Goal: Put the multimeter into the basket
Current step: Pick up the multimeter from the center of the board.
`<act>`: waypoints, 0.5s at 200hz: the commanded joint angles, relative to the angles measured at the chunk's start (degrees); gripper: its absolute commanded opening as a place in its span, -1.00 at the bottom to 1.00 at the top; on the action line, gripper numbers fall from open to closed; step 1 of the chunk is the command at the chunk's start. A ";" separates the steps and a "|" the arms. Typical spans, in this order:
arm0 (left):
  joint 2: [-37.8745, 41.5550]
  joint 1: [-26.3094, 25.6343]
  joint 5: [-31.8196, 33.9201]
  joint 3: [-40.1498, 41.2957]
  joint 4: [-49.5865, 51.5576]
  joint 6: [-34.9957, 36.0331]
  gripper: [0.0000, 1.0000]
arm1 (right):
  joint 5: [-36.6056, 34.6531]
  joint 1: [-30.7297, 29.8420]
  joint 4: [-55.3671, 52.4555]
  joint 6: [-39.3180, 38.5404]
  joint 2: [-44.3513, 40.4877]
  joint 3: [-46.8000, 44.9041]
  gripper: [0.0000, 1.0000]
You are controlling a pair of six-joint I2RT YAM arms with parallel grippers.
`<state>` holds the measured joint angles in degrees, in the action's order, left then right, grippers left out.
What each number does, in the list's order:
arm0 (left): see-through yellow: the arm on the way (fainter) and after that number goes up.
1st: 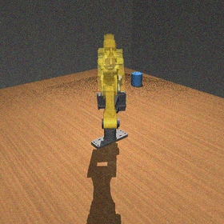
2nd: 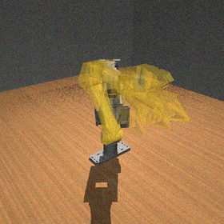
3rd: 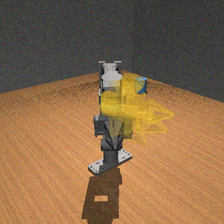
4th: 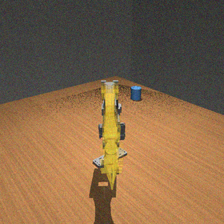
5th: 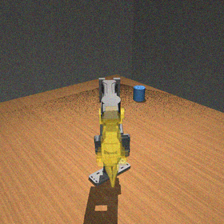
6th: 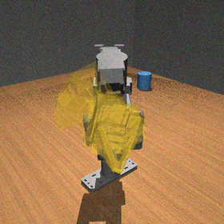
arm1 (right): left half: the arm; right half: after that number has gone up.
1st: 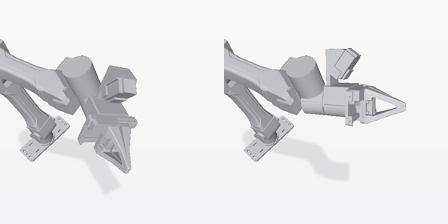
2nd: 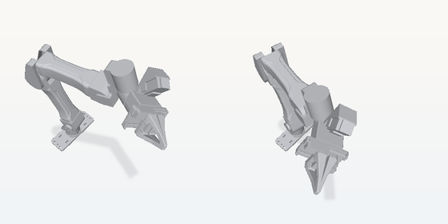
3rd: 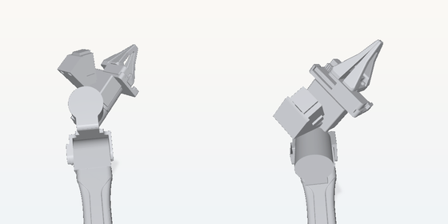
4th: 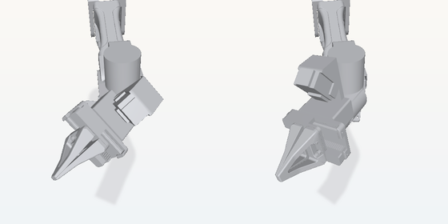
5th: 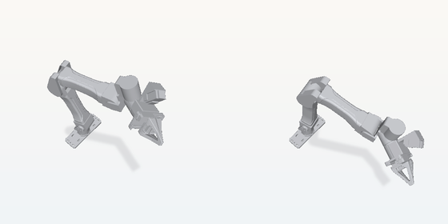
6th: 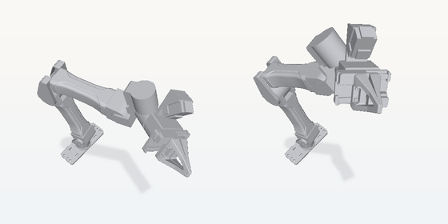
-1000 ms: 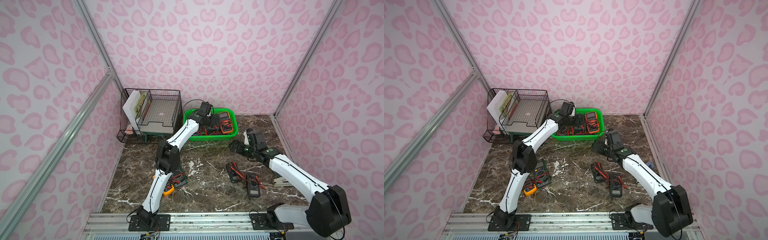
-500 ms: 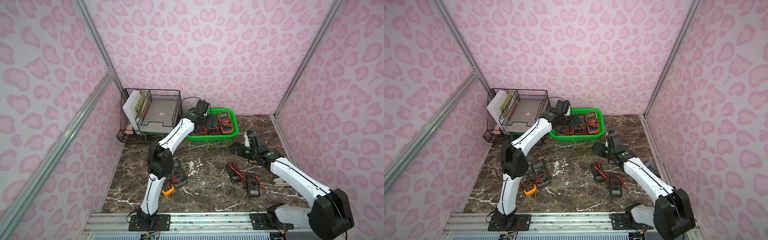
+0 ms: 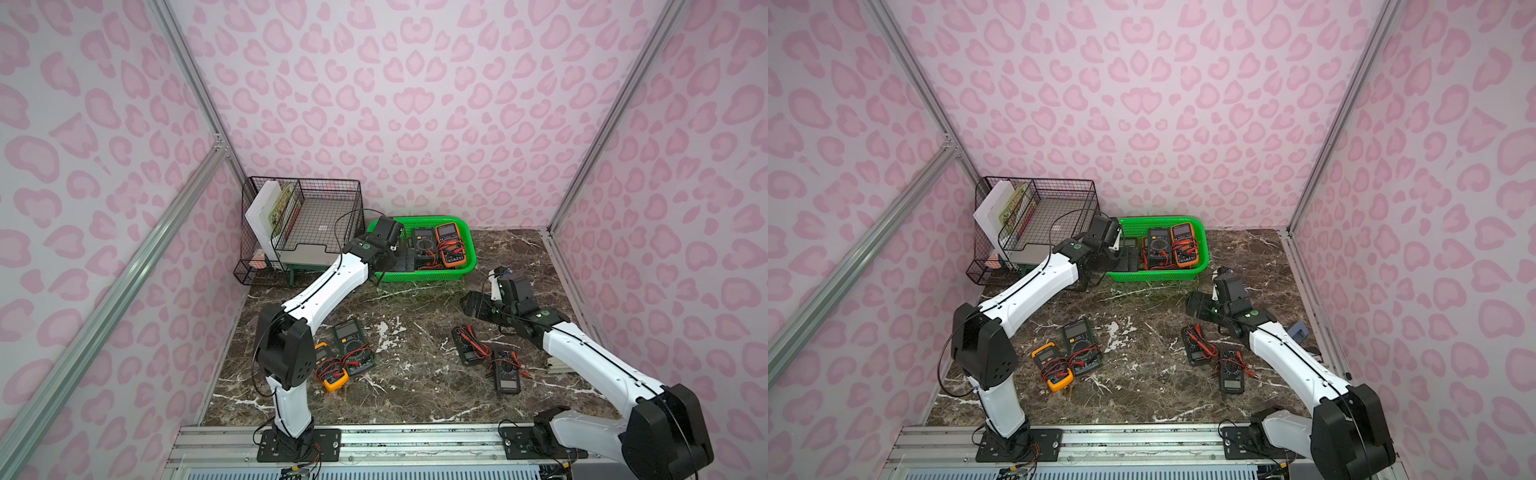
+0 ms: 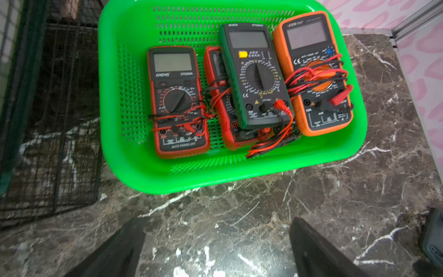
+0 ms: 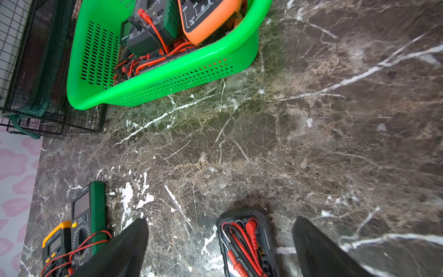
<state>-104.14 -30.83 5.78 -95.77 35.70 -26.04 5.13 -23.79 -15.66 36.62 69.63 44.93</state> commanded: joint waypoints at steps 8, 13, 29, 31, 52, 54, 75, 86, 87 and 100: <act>4.19 -0.02 2.68 3.65 3.51 -1.22 0.97 | 0.15 0.04 0.74 -2.07 0.38 -0.87 0.97; 4.85 -0.02 3.09 4.07 4.73 -1.60 0.97 | 0.15 -0.01 0.59 -2.31 0.49 -0.96 0.97; 6.52 -0.02 4.20 5.96 7.81 -3.96 0.97 | 0.24 0.06 0.38 -2.69 0.76 -1.19 0.97; 6.74 -0.02 4.29 6.30 8.02 -4.18 0.97 | 0.24 0.06 0.33 -2.69 0.77 -1.22 0.98; 9.56 -0.02 4.43 10.86 8.94 -7.21 0.97 | 0.08 0.04 -0.22 -3.26 0.82 -1.31 0.98; 9.79 -0.02 4.48 11.21 8.97 -7.56 0.97 | 0.07 0.06 -0.29 -3.30 0.83 -1.22 0.97; 11.90 -0.02 5.32 15.34 10.65 -10.62 0.97 | 0.42 0.04 -0.86 -3.40 0.60 -1.20 0.98; 12.70 -0.02 5.77 16.51 11.92 -11.90 0.97 | 1.14 0.06 -1.03 -3.40 0.49 -1.20 0.98; 12.76 -0.02 5.80 16.63 11.97 -12.00 0.97 | 1.26 0.02 -1.04 -3.35 0.50 -1.22 0.98; 13.54 -0.02 6.29 17.80 13.47 -13.37 0.97 | 1.86 -0.19 -1.21 -3.19 0.38 -1.34 0.97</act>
<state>-92.01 -30.83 10.31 -79.57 45.36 -35.00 5.52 -23.66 -15.44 34.09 70.28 43.59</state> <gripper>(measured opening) 0.985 0.988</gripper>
